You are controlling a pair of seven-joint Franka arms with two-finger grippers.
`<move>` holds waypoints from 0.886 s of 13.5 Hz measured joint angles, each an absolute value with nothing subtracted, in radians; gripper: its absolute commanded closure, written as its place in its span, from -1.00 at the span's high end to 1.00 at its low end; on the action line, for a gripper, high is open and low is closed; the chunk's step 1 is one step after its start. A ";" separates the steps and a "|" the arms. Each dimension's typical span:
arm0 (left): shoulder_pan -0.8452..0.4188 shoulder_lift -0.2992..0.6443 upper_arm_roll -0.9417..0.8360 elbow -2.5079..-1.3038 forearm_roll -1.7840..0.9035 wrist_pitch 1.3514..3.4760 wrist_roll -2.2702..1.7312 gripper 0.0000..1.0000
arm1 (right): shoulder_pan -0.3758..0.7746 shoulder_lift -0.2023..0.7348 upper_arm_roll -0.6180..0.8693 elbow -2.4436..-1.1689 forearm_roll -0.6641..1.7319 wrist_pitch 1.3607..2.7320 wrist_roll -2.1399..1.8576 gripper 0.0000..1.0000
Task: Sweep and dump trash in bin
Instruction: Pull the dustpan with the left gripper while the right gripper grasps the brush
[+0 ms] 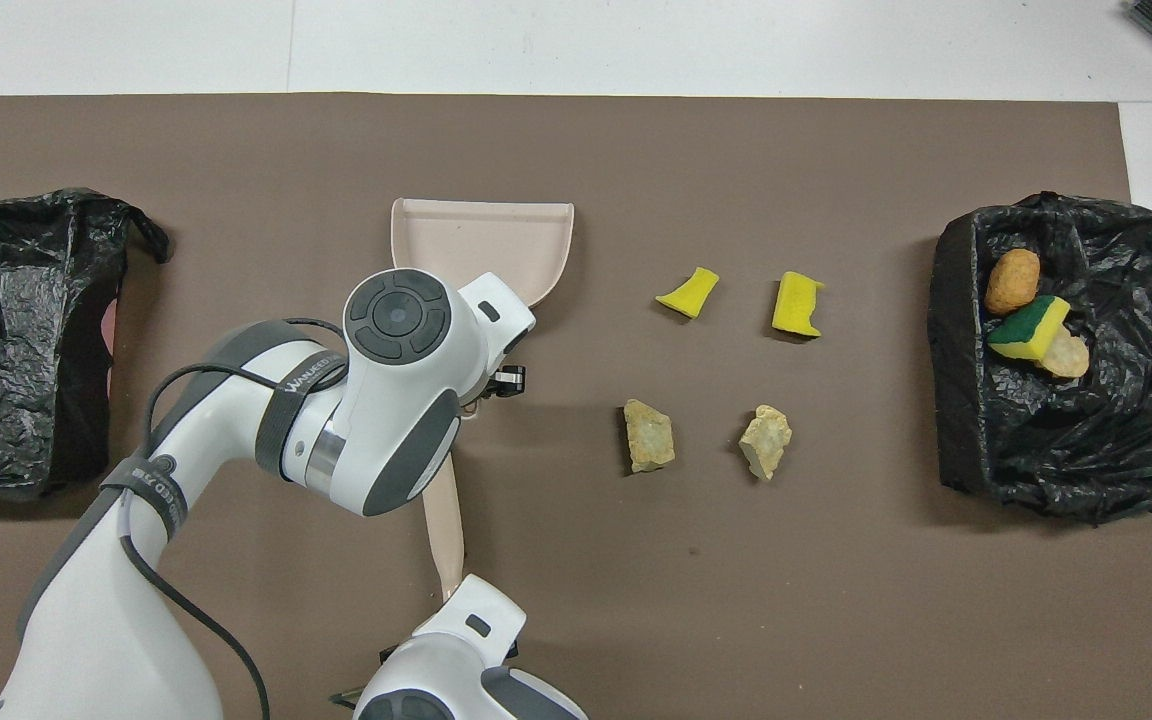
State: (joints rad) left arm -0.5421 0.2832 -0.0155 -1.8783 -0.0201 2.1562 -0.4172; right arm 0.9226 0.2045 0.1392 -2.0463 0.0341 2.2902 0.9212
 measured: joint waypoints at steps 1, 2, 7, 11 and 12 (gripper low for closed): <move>-0.537 0.275 -0.007 -1.878 -0.019 2.144 -0.372 -1.00 | 0.923 0.203 0.140 -2.046 0.034 2.290 0.943 -1.00; -0.523 0.262 -0.001 -1.877 -0.019 2.120 -0.309 -1.00 | 0.923 0.200 0.140 -2.046 0.034 2.287 0.967 -1.00; -0.385 0.169 0.009 -1.877 -0.019 1.995 -0.054 -1.00 | 0.920 0.129 0.135 -2.069 0.034 2.223 1.129 -1.00; -0.310 0.157 0.011 -1.877 -0.020 1.977 0.081 -1.00 | 0.834 -0.063 0.132 -2.238 0.035 2.187 1.178 -1.00; -0.299 0.157 0.011 -1.876 -0.019 1.977 0.149 -1.00 | 0.789 -0.111 0.131 -2.280 0.035 2.154 1.178 -1.00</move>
State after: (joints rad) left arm -0.2992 0.1567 0.0107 -1.8758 -0.0191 1.9771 0.1494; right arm 0.7891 -0.1114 0.1308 -2.2803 0.0345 2.1542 1.1776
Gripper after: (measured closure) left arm 0.678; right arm 0.740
